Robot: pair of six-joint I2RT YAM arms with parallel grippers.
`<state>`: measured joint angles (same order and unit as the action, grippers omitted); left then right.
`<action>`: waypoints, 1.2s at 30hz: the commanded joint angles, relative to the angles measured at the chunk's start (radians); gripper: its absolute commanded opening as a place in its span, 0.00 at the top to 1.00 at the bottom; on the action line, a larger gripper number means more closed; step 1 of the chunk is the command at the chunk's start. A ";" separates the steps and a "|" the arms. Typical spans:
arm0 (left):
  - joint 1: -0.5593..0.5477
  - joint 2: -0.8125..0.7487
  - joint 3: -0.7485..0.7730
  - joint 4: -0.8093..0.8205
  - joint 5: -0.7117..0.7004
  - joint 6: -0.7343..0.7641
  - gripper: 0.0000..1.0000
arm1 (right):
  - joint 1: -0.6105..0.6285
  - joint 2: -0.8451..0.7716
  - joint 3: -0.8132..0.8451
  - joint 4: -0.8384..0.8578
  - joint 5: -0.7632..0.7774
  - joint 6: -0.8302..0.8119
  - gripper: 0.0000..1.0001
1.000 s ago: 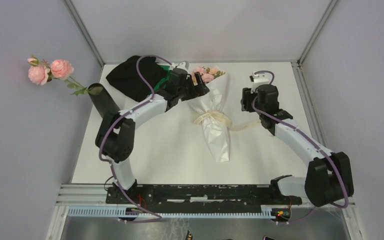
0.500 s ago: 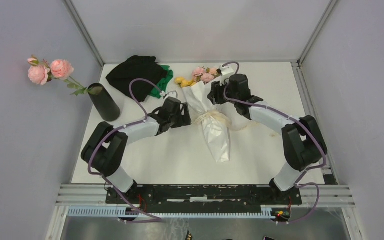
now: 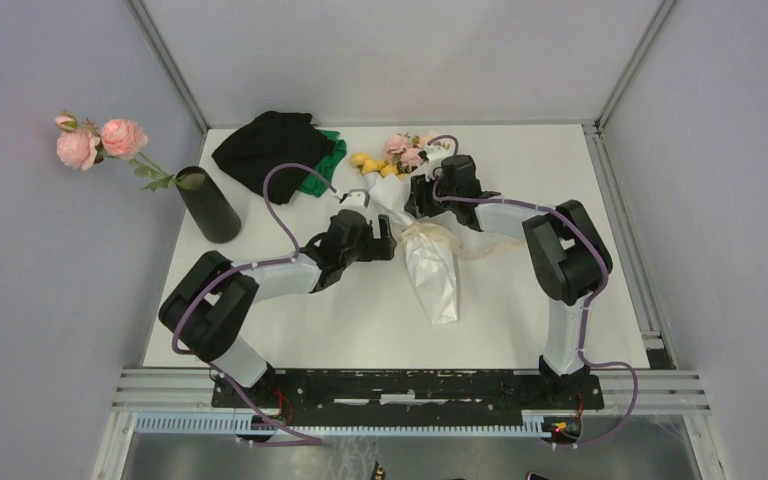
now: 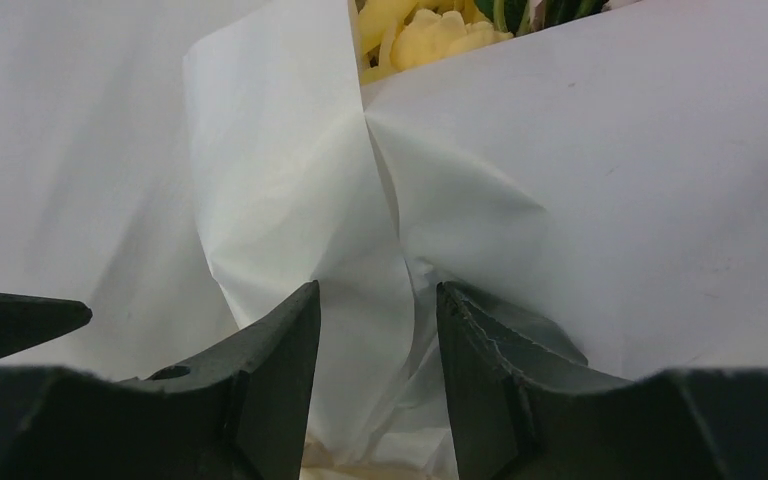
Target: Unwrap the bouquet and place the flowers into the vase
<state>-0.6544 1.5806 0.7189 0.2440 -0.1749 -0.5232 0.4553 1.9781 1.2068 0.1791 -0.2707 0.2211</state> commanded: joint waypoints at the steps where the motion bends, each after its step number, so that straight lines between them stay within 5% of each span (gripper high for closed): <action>1: -0.008 0.051 0.023 0.172 0.014 0.107 0.03 | -0.002 0.022 0.056 0.009 -0.022 0.008 0.47; 7: -0.015 0.128 0.015 0.287 0.155 0.124 0.02 | -0.003 0.055 0.111 -0.030 -0.022 -0.005 0.47; 14: -0.040 0.193 0.019 0.362 0.103 0.195 0.04 | -0.001 0.073 0.117 -0.032 -0.032 -0.005 0.47; 17: -0.039 0.239 0.078 0.333 0.071 0.226 0.17 | -0.001 0.078 0.114 -0.045 -0.024 -0.018 0.47; 21: -0.039 0.257 0.132 0.290 0.043 0.232 0.58 | -0.003 0.081 0.106 -0.052 -0.007 -0.031 0.47; 23: -0.045 0.237 0.128 0.281 0.031 0.225 0.70 | -0.003 0.086 0.103 -0.048 -0.006 -0.030 0.47; 36: -0.073 -0.026 0.105 0.012 -0.199 0.185 0.98 | -0.005 0.124 0.093 -0.027 -0.010 -0.020 0.47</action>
<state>-0.7219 1.6741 0.8219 0.3614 -0.2291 -0.3428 0.4553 2.0621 1.2968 0.1768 -0.2886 0.2054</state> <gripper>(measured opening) 0.039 0.528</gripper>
